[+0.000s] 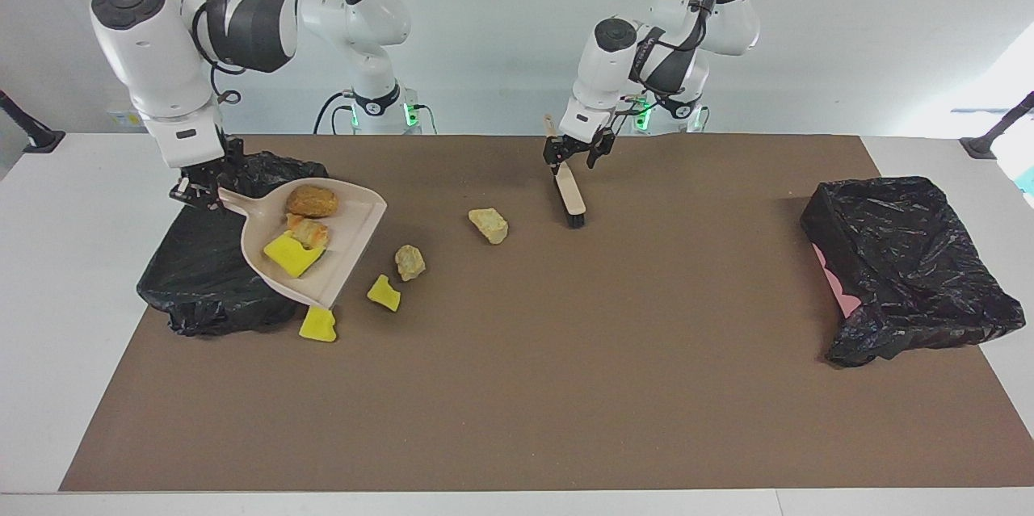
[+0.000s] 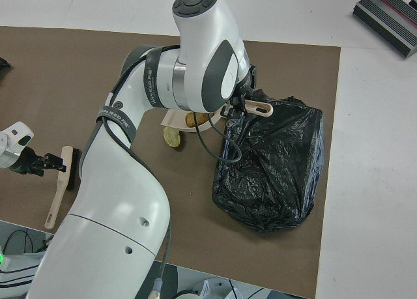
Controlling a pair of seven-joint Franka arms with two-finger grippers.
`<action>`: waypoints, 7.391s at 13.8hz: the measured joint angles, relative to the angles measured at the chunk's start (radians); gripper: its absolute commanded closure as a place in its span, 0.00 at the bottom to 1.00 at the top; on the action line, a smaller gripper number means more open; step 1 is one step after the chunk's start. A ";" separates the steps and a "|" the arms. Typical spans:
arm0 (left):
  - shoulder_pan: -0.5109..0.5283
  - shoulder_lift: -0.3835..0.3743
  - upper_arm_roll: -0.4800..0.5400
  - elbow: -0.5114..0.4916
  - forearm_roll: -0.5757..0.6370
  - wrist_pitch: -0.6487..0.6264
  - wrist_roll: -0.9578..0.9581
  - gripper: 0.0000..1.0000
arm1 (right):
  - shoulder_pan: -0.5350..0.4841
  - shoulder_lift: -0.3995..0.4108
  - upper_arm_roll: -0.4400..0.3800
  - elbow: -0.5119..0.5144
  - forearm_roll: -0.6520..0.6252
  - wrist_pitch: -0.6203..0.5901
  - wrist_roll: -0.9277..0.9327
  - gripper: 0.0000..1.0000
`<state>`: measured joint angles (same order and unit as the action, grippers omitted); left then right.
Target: Sweep and dump trash in bin
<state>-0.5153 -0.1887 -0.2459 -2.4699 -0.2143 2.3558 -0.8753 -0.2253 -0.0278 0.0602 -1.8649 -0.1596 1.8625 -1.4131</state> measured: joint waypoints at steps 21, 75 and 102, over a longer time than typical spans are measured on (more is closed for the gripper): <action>0.314 0.212 0.010 0.620 0.169 -0.369 0.659 0.00 | 0.032 -0.169 0.008 -0.248 -0.814 0.006 -0.092 1.00; 0.417 0.150 0.324 0.822 0.210 -0.818 0.977 0.00 | 0.710 0.680 0.039 0.698 0.173 -0.178 2.004 1.00; 0.412 0.161 0.310 0.797 0.209 -0.743 0.986 0.00 | 0.776 0.713 0.044 0.594 0.304 0.066 2.043 0.29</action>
<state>-0.1031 -0.0274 0.0645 -1.6730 -0.0054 1.6127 0.1111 0.5509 0.6856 0.1038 -1.2708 0.1442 1.9282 0.6294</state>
